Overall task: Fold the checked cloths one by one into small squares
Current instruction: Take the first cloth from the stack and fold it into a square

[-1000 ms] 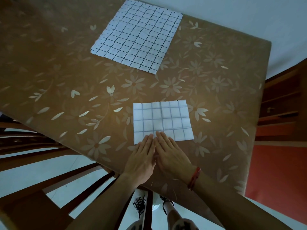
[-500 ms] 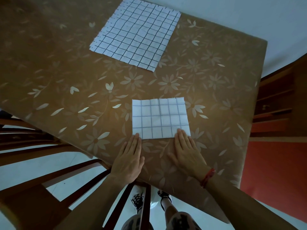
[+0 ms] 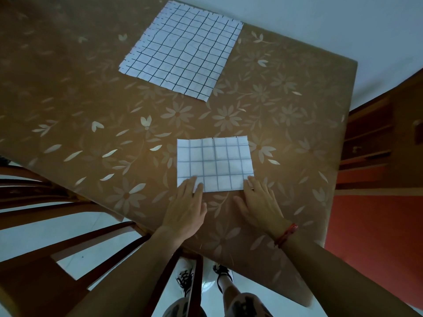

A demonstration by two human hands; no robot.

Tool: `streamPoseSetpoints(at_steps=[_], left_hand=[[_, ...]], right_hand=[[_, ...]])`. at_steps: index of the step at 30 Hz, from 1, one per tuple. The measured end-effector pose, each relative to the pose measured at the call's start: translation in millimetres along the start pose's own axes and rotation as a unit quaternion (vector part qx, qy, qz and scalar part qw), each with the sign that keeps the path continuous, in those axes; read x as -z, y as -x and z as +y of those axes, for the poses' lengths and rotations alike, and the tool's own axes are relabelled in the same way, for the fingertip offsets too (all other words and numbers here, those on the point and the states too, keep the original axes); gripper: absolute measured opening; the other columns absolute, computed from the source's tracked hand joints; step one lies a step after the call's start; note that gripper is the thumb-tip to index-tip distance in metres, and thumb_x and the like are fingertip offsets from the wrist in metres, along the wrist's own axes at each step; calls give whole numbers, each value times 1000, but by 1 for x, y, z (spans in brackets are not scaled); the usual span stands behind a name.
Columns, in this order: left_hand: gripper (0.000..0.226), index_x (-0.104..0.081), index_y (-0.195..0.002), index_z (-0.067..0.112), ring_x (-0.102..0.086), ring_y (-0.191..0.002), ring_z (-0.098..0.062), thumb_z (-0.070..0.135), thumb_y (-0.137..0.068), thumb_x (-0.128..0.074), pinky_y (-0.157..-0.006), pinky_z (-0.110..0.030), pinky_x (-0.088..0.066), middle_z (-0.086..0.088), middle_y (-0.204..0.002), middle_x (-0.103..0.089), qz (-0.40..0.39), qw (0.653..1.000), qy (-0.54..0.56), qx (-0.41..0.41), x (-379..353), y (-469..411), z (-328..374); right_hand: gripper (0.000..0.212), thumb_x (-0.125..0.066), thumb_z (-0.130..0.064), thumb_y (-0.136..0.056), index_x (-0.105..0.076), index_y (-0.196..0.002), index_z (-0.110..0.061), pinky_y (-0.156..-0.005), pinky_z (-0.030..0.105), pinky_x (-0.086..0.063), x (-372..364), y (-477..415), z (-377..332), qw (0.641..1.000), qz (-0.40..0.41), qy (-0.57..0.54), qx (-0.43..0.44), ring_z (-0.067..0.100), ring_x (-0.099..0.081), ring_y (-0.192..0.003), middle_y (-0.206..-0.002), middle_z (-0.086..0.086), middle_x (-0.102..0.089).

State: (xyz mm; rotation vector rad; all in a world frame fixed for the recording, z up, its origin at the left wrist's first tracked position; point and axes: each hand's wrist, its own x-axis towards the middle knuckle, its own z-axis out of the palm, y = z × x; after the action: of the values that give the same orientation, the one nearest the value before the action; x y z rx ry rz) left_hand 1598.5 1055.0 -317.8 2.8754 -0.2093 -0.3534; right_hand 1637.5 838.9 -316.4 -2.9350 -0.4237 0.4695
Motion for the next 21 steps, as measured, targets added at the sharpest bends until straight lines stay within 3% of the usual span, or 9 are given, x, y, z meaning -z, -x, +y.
streamPoseSetpoints(at_steps=[2, 6, 8, 11, 15, 18, 21], left_hand=[[54, -31, -148, 11, -15, -147, -29, 34, -100, -41, -117, -44, -22, -13, -159, -17, -25, 1000, 6, -19, 3, -12, 11], [57, -15, -152, 21, 2, -149, -27, 38, -102, -33, -118, -52, -16, -4, -162, 2, -77, 997, -8, -10, 1, -29, 25], [58, -12, -153, 22, 4, -149, -27, 40, -101, -33, -118, -53, -15, -2, -162, 5, -99, 995, -16, 2, -1, -30, 25], [59, -11, -153, 23, 5, -149, -27, 40, -101, -34, -118, -53, -14, -2, -162, 5, -102, 995, -24, 0, -3, -28, 22], [59, -11, -153, 25, 5, -149, -27, 41, -101, -34, -118, -52, -13, -1, -162, 5, -96, 995, -21, 3, -5, -30, 22], [59, -11, -153, 26, 5, -149, -27, 42, -101, -34, -118, -53, -13, -1, -162, 5, -92, 996, -19, 6, -8, -29, 21], [59, -11, -153, 27, 4, -149, -26, 42, -100, -35, -118, -52, -13, -1, -162, 4, -83, 996, -12, 9, -9, -27, 21]], right_hand=[[47, -42, -43, -96, -46, -130, -11, -98, 38, -45, 7, -10, 2, 999, 17, -42, -7, 24, -46, -117, -133, 8, -47], [42, -49, -36, -95, -53, -126, -8, -94, 40, -47, 21, -30, 7, 983, 10, -169, -69, 29, -51, -114, -127, 12, -53], [36, -50, -34, -94, -56, -122, -12, -86, 38, -51, 31, -41, 10, 965, 21, -237, -110, 28, -58, -106, -115, 8, -60], [27, -50, -35, -91, -62, -110, -19, -73, 32, -48, 43, -56, 17, 924, 13, -322, -207, 19, -59, -89, -91, -3, -63], [34, -45, -45, -84, -67, -92, -21, -72, 37, -58, 52, -71, 25, 849, 9, -425, -315, 22, -68, -83, -87, 1, -71], [32, -45, -42, -84, -65, -92, -19, -52, 26, -50, 59, -75, 24, 829, -16, -452, -329, 21, -72, -71, -84, 4, -73], [29, -46, -38, -84, -61, -90, -14, -42, 21, -39, 60, -81, 23, 817, -38, -474, -326, 20, -67, -56, -81, 9, -74]])
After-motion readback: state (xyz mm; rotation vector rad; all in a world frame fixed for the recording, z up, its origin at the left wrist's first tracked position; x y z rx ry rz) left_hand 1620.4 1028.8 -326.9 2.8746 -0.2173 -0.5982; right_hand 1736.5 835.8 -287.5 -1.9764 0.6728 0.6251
